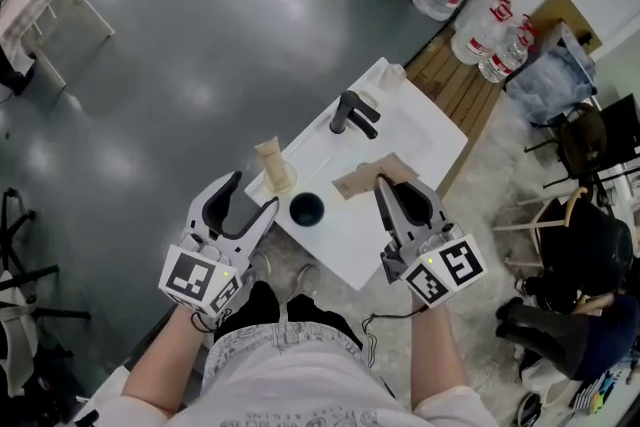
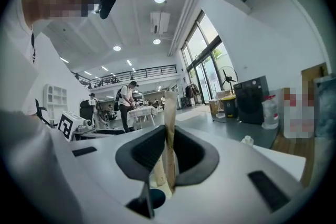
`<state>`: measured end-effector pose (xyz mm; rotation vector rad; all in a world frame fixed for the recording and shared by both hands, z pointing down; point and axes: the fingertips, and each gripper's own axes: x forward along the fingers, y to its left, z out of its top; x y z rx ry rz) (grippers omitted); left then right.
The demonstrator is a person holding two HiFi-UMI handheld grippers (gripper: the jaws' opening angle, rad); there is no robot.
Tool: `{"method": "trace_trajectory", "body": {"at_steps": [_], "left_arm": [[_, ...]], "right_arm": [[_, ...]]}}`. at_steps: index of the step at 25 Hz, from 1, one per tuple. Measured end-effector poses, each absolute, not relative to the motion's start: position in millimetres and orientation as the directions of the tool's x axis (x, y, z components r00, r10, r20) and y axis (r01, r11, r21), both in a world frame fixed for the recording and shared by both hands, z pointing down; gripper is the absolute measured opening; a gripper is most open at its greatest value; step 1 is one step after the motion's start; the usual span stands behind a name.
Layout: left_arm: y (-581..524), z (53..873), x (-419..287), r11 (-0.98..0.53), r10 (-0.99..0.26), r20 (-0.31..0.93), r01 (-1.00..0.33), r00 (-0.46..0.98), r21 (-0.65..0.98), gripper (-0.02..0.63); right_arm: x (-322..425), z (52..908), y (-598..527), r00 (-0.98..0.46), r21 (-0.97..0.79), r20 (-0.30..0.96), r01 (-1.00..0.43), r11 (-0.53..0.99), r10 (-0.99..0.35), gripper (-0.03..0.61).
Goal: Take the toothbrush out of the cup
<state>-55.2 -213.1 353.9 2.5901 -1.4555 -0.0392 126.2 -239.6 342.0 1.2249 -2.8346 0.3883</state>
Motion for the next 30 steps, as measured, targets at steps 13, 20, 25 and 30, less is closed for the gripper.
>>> {"method": "trace_trajectory", "body": {"at_steps": [13,20,25,30], "left_arm": [[-238.7,359.7,-60.7,-0.57,-0.807,0.069,-0.804,0.587,0.169,0.291],[-256.1,379.3,-66.7,-0.594,-0.782,0.097,-0.784,0.615,0.181,0.291],[-269.0,391.9,-73.3,-0.609,-0.765,0.115,-0.769,0.634,0.194,0.291],[-280.8,407.3,-77.2,-0.62,-0.748,0.135,-0.757,0.65,0.207,0.291]], "right_arm": [[157.3,352.6,-243.1,-0.558,-0.239,0.156,-0.822,0.517,-0.815,0.057],[163.6,363.3,-250.8,-0.505,-0.244,0.182,-0.855,0.458,-0.844,0.057],[157.9,370.5,-259.9,-0.483,-0.243,0.2,-0.867,0.435,-0.852,0.057],[153.5,376.1,-268.8,-0.468,-0.242,0.222,-0.876,0.417,-0.855,0.057]]}}
